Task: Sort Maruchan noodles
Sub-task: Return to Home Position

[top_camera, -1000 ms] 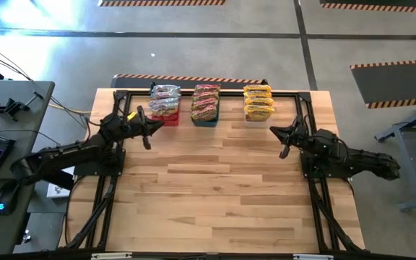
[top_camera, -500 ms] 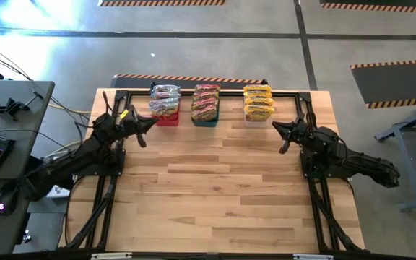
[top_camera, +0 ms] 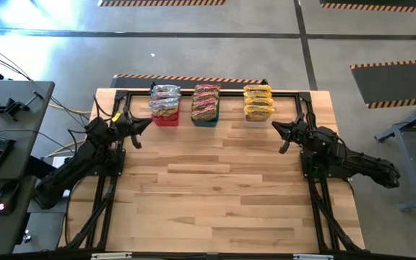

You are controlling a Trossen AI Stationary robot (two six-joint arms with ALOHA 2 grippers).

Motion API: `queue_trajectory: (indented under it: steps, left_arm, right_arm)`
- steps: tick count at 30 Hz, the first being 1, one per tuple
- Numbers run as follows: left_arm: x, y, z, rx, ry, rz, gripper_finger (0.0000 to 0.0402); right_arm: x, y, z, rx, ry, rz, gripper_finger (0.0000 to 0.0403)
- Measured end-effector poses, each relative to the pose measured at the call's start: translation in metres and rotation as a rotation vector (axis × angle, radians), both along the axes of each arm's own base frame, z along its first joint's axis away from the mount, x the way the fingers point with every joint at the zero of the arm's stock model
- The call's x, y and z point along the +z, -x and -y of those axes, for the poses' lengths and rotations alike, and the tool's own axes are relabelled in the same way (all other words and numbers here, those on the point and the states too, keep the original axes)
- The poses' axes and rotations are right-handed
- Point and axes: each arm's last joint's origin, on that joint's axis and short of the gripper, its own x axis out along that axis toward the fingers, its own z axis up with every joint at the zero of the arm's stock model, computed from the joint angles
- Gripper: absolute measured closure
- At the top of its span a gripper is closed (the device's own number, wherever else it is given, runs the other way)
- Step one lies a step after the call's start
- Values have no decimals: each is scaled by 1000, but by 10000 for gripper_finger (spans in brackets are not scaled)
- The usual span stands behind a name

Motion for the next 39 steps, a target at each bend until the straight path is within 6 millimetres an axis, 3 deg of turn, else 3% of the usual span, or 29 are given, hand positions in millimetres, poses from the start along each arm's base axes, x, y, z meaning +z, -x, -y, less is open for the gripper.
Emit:
queue_trajectory:
  steps: [7,39]
  left_arm:
    - [-2,1,-4,118,21,-10,401]
    - [-2,1,-4,116,69,9,401]
  right_arm:
    - [-1,0,0,4,-41,17,403]
    - [-1,0,0,4,-38,14,403]
